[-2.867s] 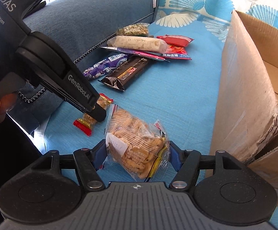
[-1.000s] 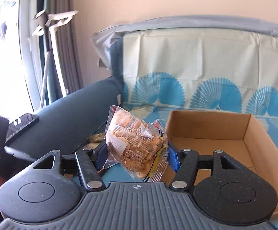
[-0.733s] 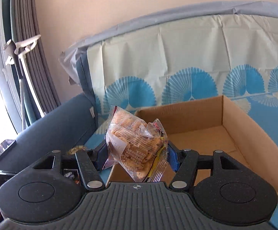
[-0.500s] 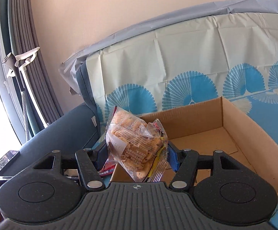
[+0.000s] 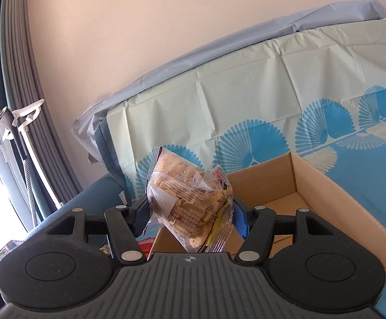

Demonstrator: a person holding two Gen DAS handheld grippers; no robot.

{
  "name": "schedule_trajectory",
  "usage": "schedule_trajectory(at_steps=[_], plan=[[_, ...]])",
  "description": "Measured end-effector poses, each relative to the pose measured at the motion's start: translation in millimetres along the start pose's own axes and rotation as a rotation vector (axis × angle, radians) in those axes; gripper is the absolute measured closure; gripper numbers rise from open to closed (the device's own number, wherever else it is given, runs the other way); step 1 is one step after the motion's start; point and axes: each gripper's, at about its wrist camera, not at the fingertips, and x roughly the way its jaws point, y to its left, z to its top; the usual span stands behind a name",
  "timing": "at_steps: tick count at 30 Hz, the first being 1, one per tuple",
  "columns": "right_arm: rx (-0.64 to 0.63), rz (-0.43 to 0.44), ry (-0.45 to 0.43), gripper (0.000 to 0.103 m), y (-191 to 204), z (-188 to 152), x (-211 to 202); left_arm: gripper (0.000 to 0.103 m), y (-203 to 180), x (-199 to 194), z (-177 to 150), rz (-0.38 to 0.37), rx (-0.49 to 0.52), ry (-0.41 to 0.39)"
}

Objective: Organize snacks
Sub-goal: 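Lift the biscuit bag with the right gripper and carry it over the box, then release the biscuit bag into the box with the right while the left drops the red snack in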

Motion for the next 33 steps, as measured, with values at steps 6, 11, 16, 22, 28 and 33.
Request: schedule_trajectory(at_steps=[6,11,16,22,28,33], plan=[[0.092,-0.054,-0.011,0.039,-24,3,4,0.084,-56,12,22,-0.091,0.018,-0.038],[0.133,-0.097,-0.044,0.039,-35,5,3,0.084,-94,26,42,-0.146,0.029,-0.064],[0.146,-0.173,-0.072,0.039,-41,5,4,0.084,-124,42,51,-0.194,0.055,-0.067],[0.146,-0.181,-0.069,0.039,-41,4,5,0.084,-141,52,55,-0.215,0.065,-0.063],[0.135,-0.184,-0.067,0.039,-38,4,6,0.084,-147,55,61,-0.234,0.030,-0.066],[0.124,-0.175,-0.025,0.033,-36,4,12,0.072,-150,50,61,-0.229,0.025,-0.070]])
